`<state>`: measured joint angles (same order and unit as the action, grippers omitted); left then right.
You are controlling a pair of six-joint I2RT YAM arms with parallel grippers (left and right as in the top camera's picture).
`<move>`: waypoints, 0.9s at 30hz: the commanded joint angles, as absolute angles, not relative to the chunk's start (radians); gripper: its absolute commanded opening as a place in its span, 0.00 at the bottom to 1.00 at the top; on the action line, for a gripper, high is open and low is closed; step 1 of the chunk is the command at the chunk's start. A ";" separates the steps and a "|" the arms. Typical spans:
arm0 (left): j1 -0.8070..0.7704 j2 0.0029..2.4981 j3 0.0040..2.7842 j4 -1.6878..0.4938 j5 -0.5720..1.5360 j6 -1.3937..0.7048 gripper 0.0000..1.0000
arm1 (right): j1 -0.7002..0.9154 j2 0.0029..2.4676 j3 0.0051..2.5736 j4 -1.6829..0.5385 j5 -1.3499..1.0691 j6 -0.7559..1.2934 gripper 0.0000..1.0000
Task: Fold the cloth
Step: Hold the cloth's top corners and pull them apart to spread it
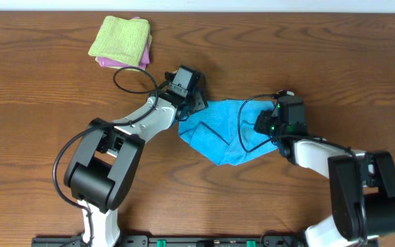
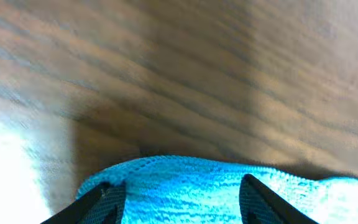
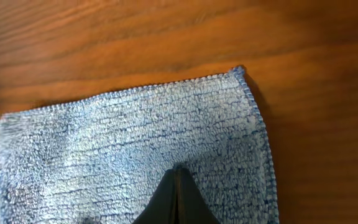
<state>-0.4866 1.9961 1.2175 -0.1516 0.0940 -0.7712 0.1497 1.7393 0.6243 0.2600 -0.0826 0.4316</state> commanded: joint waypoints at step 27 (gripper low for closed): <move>-0.454 1.903 1.295 -0.233 0.239 -0.699 0.91 | 0.092 1.499 0.702 0.047 -0.096 0.299 0.99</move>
